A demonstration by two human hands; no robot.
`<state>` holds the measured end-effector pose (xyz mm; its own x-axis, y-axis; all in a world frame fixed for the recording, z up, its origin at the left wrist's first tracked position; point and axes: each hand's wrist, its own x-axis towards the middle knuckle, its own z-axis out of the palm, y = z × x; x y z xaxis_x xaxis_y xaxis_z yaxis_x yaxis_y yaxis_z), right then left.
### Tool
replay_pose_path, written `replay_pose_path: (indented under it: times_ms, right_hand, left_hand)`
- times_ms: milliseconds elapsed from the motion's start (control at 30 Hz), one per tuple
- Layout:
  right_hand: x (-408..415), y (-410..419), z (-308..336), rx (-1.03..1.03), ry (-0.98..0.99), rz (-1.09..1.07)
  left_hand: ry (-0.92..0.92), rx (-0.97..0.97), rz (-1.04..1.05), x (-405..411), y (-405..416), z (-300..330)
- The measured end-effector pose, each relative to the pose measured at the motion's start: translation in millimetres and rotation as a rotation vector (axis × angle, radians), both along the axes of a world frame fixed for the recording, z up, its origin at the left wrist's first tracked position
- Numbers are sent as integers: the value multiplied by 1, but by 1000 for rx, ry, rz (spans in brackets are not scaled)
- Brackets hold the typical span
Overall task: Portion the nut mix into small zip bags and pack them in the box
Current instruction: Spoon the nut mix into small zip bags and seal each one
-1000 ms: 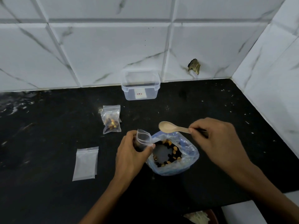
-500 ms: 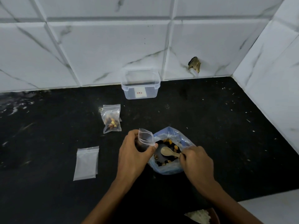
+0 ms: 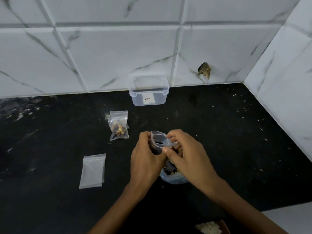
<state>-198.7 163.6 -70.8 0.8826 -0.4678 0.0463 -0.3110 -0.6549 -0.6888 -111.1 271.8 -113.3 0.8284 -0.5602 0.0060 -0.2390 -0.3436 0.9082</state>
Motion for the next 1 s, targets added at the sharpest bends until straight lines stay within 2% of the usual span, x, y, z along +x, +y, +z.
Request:
replay_pose_path:
  times_ms: [133,267,367,500,600,800,1000]
  right_hand:
    - [8,-8,0,-136,-31,112]
    - [13,-20,8,-179,-68,192]
    - [17,-31,14,-162,-52,240]
    - [23,-36,16,-73,-54,306]
    - [26,-36,16,26,-105,252]
    - [37,-30,11,296,-169,41]
    - [41,-34,5,343,-163,16]
  left_hand:
    - [-6,-21,-20,5,3,5]
    - [137,-113,-97,11,14,5]
    - [163,-187,-181,24,23,6]
    - [163,-311,-222,38,23,12]
    - [158,-367,-167,43,20,15]
    - [142,-392,-137,49,11,21]
    - [34,-382,-81,55,8,24]
